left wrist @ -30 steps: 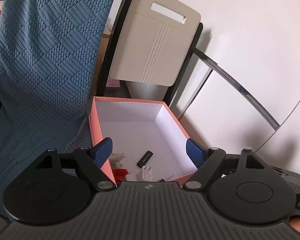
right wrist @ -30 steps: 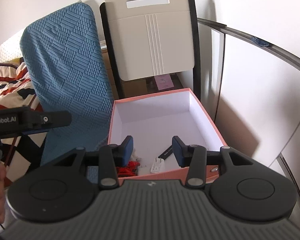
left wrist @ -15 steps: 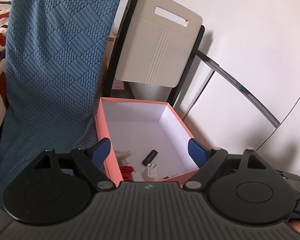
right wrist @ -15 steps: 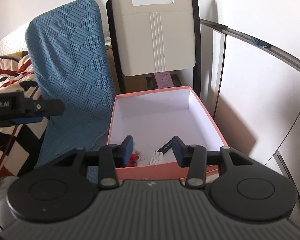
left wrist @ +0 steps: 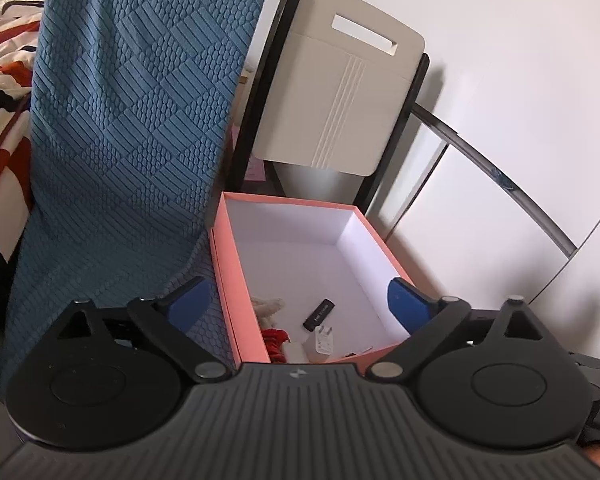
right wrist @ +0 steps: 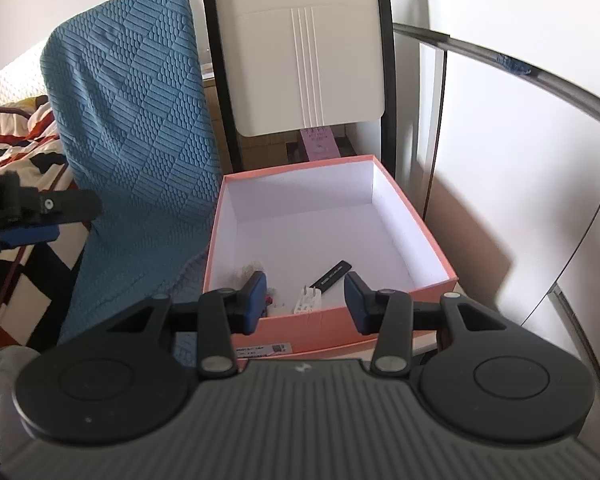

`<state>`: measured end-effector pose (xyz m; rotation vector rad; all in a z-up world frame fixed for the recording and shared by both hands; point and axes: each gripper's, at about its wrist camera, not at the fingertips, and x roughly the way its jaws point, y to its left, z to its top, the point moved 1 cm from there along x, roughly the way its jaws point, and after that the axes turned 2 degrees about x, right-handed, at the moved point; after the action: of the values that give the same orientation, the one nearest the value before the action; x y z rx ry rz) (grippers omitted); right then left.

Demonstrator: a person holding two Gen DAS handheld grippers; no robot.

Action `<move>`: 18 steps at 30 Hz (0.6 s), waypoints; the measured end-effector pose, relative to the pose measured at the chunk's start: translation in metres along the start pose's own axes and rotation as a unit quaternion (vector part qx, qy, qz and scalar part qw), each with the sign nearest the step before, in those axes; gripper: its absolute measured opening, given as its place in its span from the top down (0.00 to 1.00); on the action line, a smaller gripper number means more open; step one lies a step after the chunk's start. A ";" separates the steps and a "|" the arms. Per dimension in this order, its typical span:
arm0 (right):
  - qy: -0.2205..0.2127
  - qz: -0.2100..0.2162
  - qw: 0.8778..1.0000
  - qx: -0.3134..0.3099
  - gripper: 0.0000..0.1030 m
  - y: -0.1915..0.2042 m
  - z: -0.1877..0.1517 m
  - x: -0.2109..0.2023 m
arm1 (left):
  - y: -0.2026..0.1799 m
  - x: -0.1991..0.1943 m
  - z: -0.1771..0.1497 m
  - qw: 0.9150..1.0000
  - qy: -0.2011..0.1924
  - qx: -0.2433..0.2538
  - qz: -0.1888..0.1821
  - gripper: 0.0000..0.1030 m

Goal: Organize rigid objects

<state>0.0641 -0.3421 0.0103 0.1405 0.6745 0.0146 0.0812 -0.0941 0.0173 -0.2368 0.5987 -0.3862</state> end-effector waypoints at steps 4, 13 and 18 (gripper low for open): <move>0.000 -0.004 1.000 0.004 0.01 -0.002 -0.002 0.002 | -0.001 0.002 -0.002 1.000 0.003 0.010 0.017 0.00; -0.004 -0.016 1.000 0.015 0.00 -0.005 -0.005 0.003 | -0.001 0.004 -0.010 0.999 0.007 0.009 0.031 0.00; -0.010 -0.022 1.000 0.010 0.00 -0.005 -0.006 0.001 | -0.003 0.005 -0.013 0.998 0.007 0.022 0.057 0.00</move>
<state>0.0613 -0.3458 0.0048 0.1451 0.6578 -0.0365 0.0760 -0.1006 0.0054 -0.1565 0.6142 -0.2910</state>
